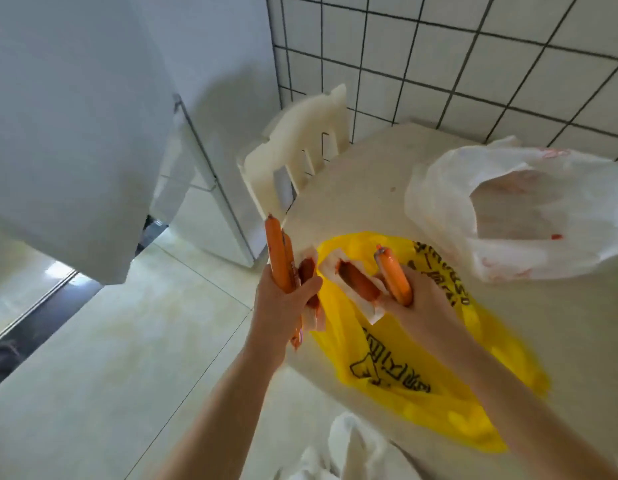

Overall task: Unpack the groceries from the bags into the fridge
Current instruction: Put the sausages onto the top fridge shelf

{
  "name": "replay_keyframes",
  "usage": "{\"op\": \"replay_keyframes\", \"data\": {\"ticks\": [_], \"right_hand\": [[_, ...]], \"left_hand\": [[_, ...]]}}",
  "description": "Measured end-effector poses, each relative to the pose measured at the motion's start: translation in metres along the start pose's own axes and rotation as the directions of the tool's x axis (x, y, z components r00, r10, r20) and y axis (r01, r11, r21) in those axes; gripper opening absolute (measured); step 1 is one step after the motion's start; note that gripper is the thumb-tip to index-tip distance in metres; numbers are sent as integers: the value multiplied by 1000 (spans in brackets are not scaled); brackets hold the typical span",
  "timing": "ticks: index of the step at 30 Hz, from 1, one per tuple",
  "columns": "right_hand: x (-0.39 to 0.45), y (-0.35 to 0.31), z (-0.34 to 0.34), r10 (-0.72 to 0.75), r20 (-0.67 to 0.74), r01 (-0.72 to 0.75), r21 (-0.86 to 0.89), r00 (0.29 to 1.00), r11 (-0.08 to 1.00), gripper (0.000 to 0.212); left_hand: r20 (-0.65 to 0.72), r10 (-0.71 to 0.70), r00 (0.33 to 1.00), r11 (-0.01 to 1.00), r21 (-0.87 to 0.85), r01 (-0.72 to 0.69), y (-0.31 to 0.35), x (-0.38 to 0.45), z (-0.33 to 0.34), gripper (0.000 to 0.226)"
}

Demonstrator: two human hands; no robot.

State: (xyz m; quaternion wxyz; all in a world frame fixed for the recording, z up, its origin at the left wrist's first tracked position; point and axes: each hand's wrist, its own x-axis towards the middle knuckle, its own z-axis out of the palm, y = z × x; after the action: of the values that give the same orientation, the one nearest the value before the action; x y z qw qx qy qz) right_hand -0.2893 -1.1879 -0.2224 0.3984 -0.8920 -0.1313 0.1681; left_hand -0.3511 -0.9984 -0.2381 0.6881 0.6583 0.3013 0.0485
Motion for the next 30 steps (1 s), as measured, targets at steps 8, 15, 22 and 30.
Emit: {"op": "replay_keyframes", "data": {"ticks": [8, 15, 22, 30], "right_hand": [[-79, -73, 126, -7, 174, -34, 234, 985, 972, 9], [-130, -142, 239, -31, 395, -37, 165, 918, 986, 18], [-150, -196, 318, -154, 549, 77, 160, 822, 984, 13], [-130, -252, 381, -180, 622, 128, 127, 762, 984, 10]], "left_hand": [[-112, -149, 983, 973, -193, 125, -43, -96, -141, 26], [-336, -230, 913, 959, -240, 153, -86, -154, -264, 29], [-511, -305, 804, 932, -335, 141, -104, -185, -350, 32], [-607, -338, 719, 920, -376, 116, -103, -172, -423, 37]]}}
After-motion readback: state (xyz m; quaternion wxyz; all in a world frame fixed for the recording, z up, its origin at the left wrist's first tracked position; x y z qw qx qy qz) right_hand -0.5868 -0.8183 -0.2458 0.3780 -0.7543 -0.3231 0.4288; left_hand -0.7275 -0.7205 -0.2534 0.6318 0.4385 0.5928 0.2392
